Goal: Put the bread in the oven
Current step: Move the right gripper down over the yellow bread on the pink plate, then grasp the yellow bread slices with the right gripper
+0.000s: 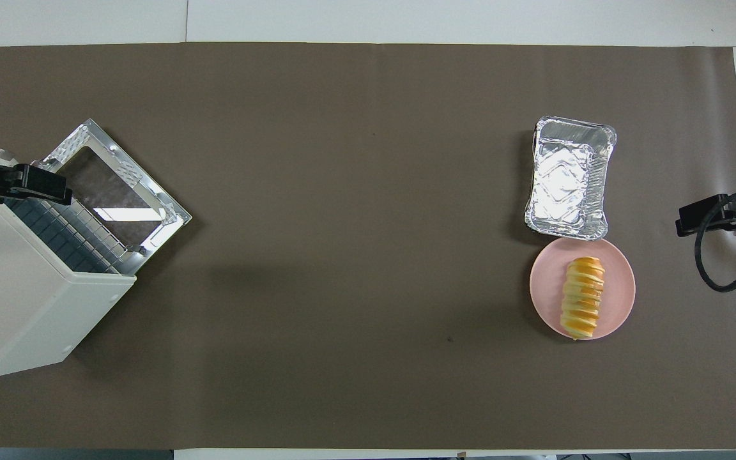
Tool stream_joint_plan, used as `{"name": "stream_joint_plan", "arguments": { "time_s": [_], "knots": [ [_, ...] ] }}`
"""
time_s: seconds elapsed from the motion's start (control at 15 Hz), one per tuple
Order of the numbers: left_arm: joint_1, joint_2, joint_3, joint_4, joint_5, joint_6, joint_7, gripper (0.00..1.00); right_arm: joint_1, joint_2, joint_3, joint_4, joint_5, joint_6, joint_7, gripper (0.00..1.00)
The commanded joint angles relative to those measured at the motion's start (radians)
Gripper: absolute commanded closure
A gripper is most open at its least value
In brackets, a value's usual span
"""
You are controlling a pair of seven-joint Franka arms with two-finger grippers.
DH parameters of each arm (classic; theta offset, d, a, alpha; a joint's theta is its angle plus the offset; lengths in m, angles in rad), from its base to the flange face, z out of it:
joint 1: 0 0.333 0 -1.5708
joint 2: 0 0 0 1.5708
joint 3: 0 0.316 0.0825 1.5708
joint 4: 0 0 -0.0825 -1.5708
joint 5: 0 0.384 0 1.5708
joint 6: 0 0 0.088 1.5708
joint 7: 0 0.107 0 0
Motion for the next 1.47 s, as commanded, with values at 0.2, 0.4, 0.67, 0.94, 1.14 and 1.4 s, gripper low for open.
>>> {"name": "stream_joint_plan", "arguments": {
  "time_s": [0.2,0.4,0.67,0.94,1.14,1.4],
  "knots": [
    [0.014,0.007,-0.006,0.021,-0.009,-0.022,-0.005,0.0,0.011,-0.142,0.019,-0.291,0.009,0.151,0.164,0.0],
    [0.014,0.007,-0.006,0.021,-0.009,-0.022,-0.005,0.0,0.023,-0.152,0.019,-0.431,0.011,0.272,0.224,0.0],
    [0.014,0.007,-0.006,0.021,-0.009,-0.022,-0.005,0.0,0.026,-0.095,0.019,-0.512,0.041,0.375,0.317,0.0],
    [0.014,0.007,-0.006,0.021,-0.009,-0.022,-0.005,0.0,0.032,-0.075,0.019,-0.583,0.046,0.482,0.319,0.0],
    [0.014,0.007,-0.006,0.021,-0.009,-0.022,-0.005,0.0,0.049,-0.067,0.019,-0.684,0.066,0.646,0.318,0.0],
    [0.014,0.007,-0.006,0.021,-0.009,-0.022,-0.005,0.0,0.023,-0.044,0.019,-0.724,0.081,0.675,0.312,0.0]
  ]
}}
